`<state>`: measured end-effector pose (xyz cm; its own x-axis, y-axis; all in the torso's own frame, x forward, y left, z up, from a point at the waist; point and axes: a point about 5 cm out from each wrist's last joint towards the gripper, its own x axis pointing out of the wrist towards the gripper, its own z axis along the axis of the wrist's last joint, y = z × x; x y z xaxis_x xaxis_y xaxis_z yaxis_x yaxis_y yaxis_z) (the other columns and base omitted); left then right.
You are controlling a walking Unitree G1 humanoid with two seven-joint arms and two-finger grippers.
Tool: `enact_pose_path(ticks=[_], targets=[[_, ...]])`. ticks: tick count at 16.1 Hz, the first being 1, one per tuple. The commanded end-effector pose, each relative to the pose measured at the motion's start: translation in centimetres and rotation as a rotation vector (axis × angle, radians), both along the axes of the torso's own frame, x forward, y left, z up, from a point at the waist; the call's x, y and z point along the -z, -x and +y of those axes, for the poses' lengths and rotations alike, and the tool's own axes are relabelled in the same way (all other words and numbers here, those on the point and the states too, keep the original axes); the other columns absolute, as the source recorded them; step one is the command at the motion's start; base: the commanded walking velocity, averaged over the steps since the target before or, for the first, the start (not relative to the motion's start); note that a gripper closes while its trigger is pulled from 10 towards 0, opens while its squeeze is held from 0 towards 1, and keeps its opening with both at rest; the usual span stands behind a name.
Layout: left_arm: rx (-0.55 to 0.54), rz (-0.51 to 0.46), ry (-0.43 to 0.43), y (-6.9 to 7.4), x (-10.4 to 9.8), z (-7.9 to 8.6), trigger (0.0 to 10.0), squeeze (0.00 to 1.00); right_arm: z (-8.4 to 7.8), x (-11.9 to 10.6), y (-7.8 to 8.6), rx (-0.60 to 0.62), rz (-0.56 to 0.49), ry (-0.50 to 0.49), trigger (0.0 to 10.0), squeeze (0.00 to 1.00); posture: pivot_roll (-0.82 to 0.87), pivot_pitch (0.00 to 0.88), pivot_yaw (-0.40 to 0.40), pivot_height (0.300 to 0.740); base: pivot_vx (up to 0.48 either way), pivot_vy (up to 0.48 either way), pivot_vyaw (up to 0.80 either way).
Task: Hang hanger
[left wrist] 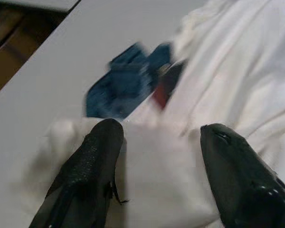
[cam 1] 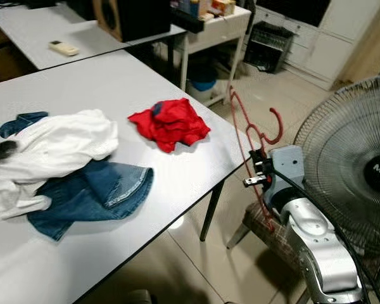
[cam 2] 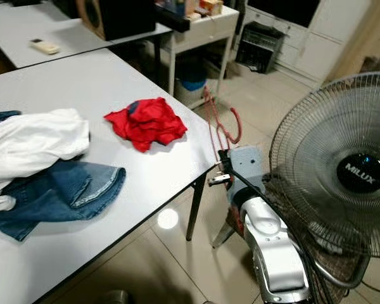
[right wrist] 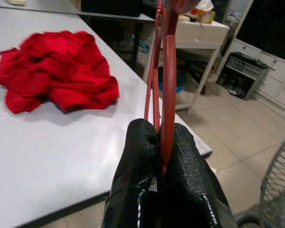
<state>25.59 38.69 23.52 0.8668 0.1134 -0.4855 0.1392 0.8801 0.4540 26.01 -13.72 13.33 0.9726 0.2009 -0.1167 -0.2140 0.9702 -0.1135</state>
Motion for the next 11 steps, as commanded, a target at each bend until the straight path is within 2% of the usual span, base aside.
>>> enact_pose_path(ticks=[1, 2, 3, 4, 5, 6, 7, 8, 9, 10, 11], targets=[[-0.072, -0.032, -0.028, 0.6, -1.2, 1.2, 10.0, 0.0, -0.2, -0.1, -0.3, 0.004, -0.011, 0.001, 10.0, 0.0, 0.1, 0.002, -0.038, 0.74, 0.0, 0.0, 0.0], [-0.104, -0.046, -0.048, 0.7, -1.6, 1.6, 10.0, 0.0, -0.2, -0.1, -0.3, 0.004, -0.012, 0.0, 10.0, 0.0, 0.1, 0.001, -0.037, 0.74, 0.0, 0.0, 0.0], [-0.147, -0.105, -0.067, 0.3, -2.2, 1.8, 10.0, 0.0, -0.2, -0.1, -0.4, 0.004, -0.013, -0.003, 10.0, 0.0, 0.1, 0.0, -0.035, 0.74, 0.0, 0.0, 0.0], [-0.097, -0.17, -0.005, -0.5, -2.4, 0.7, 10.0, 0.0, -0.1, -0.1, -0.4, 0.006, -0.012, -0.009, 10.0, 0.0, 0.09, 0.0, -0.034, 0.74, 0.0, 0.0, 0.0], [-0.009, -0.277, 0.126, -1.9, -2.5, -1.5, 10.0, 0.0, -0.1, -0.2, -0.5, 0.008, -0.013, -0.019, 10.0, 0.0, 0.09, 0.0, -0.032, 0.74, 0.0, 0.0, 0.0], [0.083, -0.373, 0.222, -2.7, -2.8, -3.6, 10.0, 0.0, -0.1, -0.5, -0.5, 0.011, -0.022, -0.026, 10.0, 0.0, 0.08, 0.0, -0.032, 0.74, 0.0, 0.0, 0.0], [0.131, -0.512, 0.327, -3.5, -3.0, -5.9, 10.0, 0.0, -0.2, -0.9, -0.5, 0.014, -0.036, -0.035, 10.0, 0.0, 0.08, 0.0, -0.033, 0.74, 0.0, 0.0, 0.0], [0.142, -0.55, 0.351, -3.6, -3.1, -6.6, 10.0, 0.0, -0.2, -1.0, -0.5, 0.014, -0.04, -0.036, 10.0, 0.0, 0.08, 0.0, -0.033, 0.74, 0.0, 0.0, 0.0], [0.196, -0.634, 0.5, -3.9, -2.2, -10.0, 10.0, 0.0, -0.1, -1.9, -0.7, -0.001, -0.072, -0.03, 10.0, 0.0, 0.07, 0.0, -0.033, 0.74, 0.0, 0.0, 0.0], [0.199, -0.643, 0.532, -3.9, -1.7, -11.0, 10.0, 0.0, 0.0, -2.2, -0.7, -0.008, -0.081, -0.028, 10.0, 0.0, 0.07, 0.0, -0.033, 0.74, 0.0, 0.0, 0.0], [0.202, -0.624, 0.538, -3.7, 0.0, -13.2, 10.0, 0.0, 0.1, -2.5, -0.8, -0.019, -0.091, -0.028, 10.0, 0.0, 0.08, 0.0, -0.036, 0.74, 0.0, 0.0, 0.0]])
